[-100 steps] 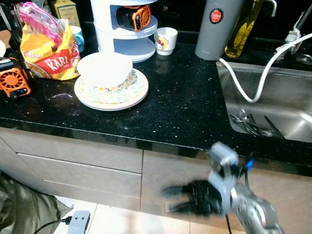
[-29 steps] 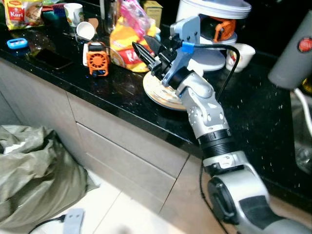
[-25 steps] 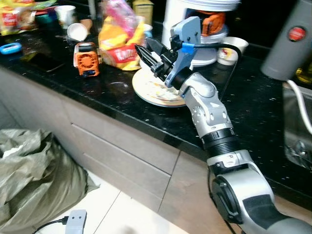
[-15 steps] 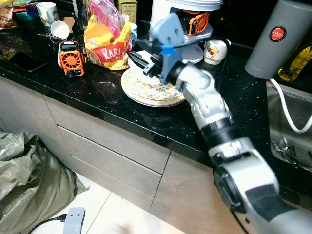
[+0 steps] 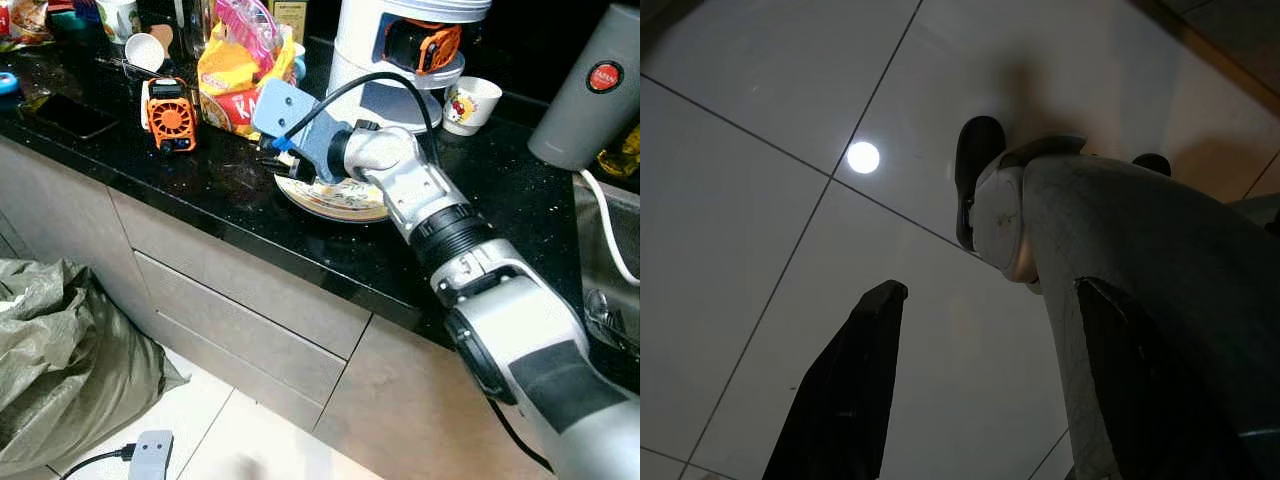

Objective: Kitchen organization

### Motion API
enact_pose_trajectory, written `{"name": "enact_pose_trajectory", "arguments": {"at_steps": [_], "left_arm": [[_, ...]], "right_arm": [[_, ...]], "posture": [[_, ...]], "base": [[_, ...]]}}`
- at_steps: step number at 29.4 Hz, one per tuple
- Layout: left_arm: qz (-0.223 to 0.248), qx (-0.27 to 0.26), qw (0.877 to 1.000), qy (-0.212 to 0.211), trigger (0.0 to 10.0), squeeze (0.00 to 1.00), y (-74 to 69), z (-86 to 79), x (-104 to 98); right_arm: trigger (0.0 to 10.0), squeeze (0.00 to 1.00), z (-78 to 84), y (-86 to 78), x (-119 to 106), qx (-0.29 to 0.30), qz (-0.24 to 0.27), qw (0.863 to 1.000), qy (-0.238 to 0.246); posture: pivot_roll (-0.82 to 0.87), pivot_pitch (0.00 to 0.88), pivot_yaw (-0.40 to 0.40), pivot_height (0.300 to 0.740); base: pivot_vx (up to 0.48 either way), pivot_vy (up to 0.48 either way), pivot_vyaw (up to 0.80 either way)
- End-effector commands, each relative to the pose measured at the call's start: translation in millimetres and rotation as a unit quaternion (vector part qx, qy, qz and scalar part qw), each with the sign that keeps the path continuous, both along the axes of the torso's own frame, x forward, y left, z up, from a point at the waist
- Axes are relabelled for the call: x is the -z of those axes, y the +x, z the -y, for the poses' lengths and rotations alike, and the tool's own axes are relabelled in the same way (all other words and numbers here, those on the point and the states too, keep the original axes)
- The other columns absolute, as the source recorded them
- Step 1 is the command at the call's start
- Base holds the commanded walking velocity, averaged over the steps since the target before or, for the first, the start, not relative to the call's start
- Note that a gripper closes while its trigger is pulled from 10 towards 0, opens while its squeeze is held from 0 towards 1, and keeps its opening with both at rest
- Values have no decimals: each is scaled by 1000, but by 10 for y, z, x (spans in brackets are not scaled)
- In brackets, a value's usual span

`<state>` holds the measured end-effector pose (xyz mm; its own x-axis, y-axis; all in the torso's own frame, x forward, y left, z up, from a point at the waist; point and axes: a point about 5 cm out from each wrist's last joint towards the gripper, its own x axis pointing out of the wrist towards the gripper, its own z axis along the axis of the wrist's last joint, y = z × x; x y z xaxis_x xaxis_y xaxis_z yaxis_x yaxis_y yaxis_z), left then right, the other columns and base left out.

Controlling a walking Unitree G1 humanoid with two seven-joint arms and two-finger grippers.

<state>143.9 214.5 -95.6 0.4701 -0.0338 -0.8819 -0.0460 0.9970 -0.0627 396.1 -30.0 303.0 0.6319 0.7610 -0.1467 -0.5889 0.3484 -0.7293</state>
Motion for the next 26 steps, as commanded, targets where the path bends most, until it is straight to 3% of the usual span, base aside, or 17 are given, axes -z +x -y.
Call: {"name": "enact_pose_trajectory", "arguments": {"at_steps": [1,2,3,12,16,21,23,24,25,26], "left_arm": [[-9,4,1000,-4,10000,0,-52,29,25],[-9,4,1000,-4,10000,0,-52,29,25],[-9,4,1000,-5,10000,0,-52,32,25],[-9,8,1000,-6,10000,0,-41,49,25],[-8,9,1000,-7,10000,0,-29,63,23],[-6,9,1000,-10,10000,0,-14,84,22],[-6,9,1000,-11,10000,0,-8,93,21],[-6,9,1000,-11,10000,0,-8,93,21],[-5,9,1000,-12,10000,0,-5,96,20],[-5,9,1000,-12,10000,0,-3,97,20]], "right_arm": [[10000,424,46,32,-19,17,-3,1000,-8],[10000,424,46,32,-19,17,-3,1000,-8],[10000,0,62,47,-20,25,-11,1000,-6],[10000,0,271,125,41,69,-66,995,-36],[10000,0,425,173,42,107,-62,990,-65],[10000,0,479,183,51,116,-60,987,-90],[8078,0,498,184,63,118,-60,985,-109],[8078,0,498,184,63,118,-60,985,-109],[0,0,505,184,65,117,-61,984,-117],[0,0,511,183,64,117,-61,984,-121]], "posture": [[119,64,-88,740],[119,64,-88,740],[118,59,-87,740],[110,47,-90,740],[107,47,-93,740],[105,49,-92,740],[104,49,-92,740],[104,49,-92,740],[103,49,-90,740],[103,50,-92,740]], "base": [[0,0,0],[0,0,0],[0,0,0],[0,0,0],[0,0,0],[0,0,0],[0,0,0],[0,0,0],[0,0,0],[0,0,0]]}}
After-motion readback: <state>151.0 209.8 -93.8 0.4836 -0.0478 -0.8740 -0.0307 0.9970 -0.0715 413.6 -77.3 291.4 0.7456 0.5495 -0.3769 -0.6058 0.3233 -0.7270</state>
